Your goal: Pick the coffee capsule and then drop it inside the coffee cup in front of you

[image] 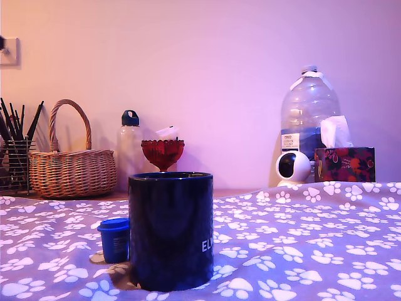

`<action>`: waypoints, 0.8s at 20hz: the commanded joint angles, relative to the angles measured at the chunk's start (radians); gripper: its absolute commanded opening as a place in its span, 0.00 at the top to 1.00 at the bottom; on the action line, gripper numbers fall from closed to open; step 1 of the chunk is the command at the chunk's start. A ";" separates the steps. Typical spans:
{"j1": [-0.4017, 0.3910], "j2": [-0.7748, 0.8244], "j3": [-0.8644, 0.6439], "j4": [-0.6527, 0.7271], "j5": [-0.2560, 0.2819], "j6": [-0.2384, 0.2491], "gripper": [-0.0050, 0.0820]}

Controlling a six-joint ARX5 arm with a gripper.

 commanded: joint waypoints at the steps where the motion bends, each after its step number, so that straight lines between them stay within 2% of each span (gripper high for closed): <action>1: -0.026 0.027 -0.001 -0.007 0.013 0.008 0.96; 3: -0.057 0.046 -0.001 -0.007 0.027 0.008 0.96; 7: -0.078 0.053 -0.001 0.005 0.019 0.002 0.93; 8: -0.078 0.052 -0.001 0.010 0.019 -0.026 0.82; 9: -0.078 0.052 -0.001 0.016 0.019 -0.050 0.62; 10: -0.078 0.052 -0.001 0.016 0.019 -0.053 0.41; 11: -0.079 0.052 -0.001 0.016 0.023 -0.049 0.28; 12: -0.080 0.052 -0.001 0.012 0.031 -0.047 0.26; 15: -0.087 0.052 -0.001 0.010 0.034 0.008 0.27; 16: -0.092 0.052 -0.001 0.006 0.034 0.014 0.27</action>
